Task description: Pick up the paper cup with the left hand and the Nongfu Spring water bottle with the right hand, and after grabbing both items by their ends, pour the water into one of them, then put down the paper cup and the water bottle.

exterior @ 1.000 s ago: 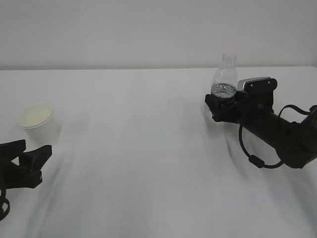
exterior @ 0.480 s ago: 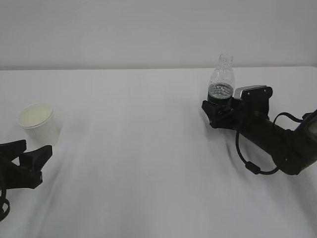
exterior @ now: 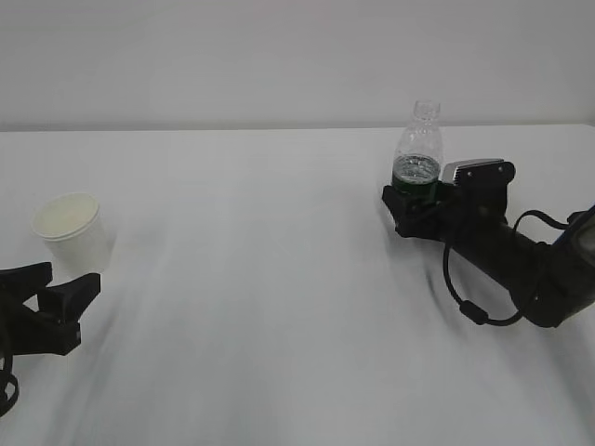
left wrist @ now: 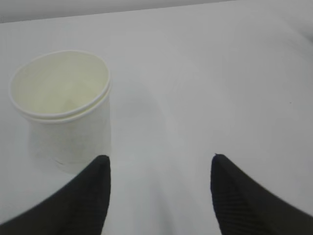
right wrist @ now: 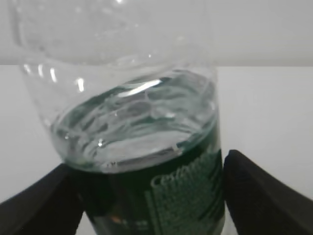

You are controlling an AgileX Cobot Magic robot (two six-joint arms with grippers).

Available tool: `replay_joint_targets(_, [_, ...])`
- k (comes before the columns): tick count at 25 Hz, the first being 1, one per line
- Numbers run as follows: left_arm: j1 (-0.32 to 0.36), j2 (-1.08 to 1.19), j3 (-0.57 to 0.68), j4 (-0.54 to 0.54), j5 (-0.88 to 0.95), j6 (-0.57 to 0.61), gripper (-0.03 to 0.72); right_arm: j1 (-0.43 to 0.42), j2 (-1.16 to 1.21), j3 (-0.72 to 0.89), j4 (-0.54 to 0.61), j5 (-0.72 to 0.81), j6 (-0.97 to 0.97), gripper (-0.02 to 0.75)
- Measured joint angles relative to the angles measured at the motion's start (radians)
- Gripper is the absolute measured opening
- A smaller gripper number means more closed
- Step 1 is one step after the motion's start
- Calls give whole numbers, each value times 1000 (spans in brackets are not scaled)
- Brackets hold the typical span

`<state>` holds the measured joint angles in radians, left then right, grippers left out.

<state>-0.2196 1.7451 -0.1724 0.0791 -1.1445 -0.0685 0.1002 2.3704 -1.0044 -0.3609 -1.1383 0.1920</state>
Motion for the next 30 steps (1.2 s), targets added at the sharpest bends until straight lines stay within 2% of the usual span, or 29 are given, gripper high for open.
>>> replay_joint_targets(12, [0, 0, 0, 6, 0, 0, 451, 0, 0, -4, 9, 0, 2, 600])
replay_joint_targets(26, [0, 0, 0, 6, 0, 0, 432, 0, 0, -4, 12, 0, 2, 447])
replay_joint_targets(30, [0, 0, 0, 6, 0, 0, 431, 0, 0, -4, 12, 0, 2, 428])
